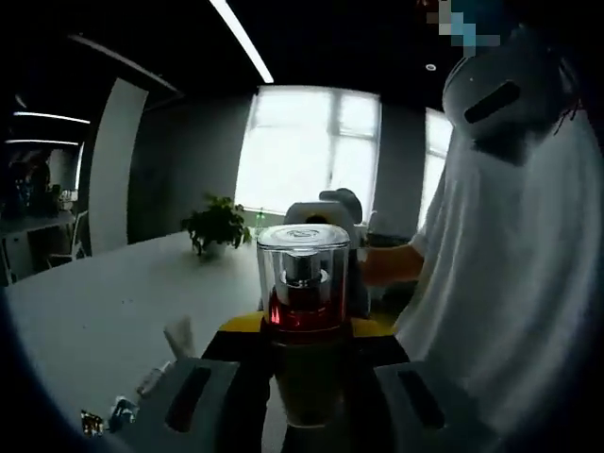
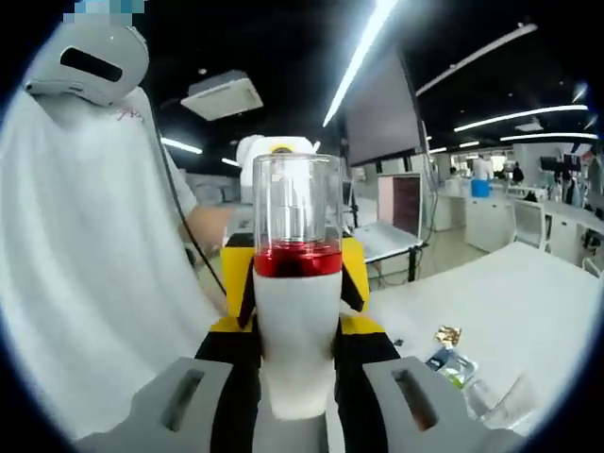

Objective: Arrange the skincare products in the storage area until every visible bottle or jar stands upright without overlapping.

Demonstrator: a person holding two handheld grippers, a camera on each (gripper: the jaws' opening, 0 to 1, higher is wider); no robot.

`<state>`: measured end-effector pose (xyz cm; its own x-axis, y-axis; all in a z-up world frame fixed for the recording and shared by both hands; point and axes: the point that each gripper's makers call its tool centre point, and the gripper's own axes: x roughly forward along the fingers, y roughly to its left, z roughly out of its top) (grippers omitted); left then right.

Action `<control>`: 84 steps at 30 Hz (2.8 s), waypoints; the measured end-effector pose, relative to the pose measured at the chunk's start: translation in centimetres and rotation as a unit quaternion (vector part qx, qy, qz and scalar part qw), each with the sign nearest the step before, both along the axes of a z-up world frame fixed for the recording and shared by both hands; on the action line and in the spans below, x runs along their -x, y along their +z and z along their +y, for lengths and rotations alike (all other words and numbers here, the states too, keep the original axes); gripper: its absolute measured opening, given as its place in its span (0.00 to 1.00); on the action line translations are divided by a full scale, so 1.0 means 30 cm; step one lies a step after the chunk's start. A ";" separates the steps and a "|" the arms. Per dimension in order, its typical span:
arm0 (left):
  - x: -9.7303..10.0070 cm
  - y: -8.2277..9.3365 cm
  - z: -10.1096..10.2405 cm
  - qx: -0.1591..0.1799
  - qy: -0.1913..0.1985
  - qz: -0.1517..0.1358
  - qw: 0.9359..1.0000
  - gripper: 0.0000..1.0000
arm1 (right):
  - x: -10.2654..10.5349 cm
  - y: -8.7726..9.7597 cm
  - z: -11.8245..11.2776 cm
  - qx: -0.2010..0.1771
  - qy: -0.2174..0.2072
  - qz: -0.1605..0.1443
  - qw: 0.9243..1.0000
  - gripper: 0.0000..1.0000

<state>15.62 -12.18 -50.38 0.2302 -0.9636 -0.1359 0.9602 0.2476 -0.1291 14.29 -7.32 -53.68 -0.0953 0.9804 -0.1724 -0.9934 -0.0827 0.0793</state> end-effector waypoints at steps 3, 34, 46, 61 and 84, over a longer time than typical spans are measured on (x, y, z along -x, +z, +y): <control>-0.017 -0.024 -0.035 -0.029 -0.014 -0.008 0.999 0.23 | -0.021 -0.013 -0.027 0.011 -0.015 -0.014 1.000 0.28; -0.178 -0.518 -0.174 -0.206 -0.083 0.019 0.975 0.23 | -0.218 -0.521 -0.170 0.119 -0.102 -0.028 0.987 0.28; -0.261 -0.672 -0.189 -0.227 -0.091 0.030 0.969 0.23 | -0.306 -0.683 -0.202 0.138 -0.123 -0.005 0.983 0.29; -0.298 -0.735 -0.190 -0.231 -0.083 0.025 0.969 0.24 | -0.351 -0.751 -0.230 0.184 -0.141 -0.037 0.972 0.29; -0.363 -0.745 -0.129 -0.174 0.051 0.091 0.979 0.54 | -0.503 -0.748 -0.422 0.206 -0.184 -0.033 0.961 0.29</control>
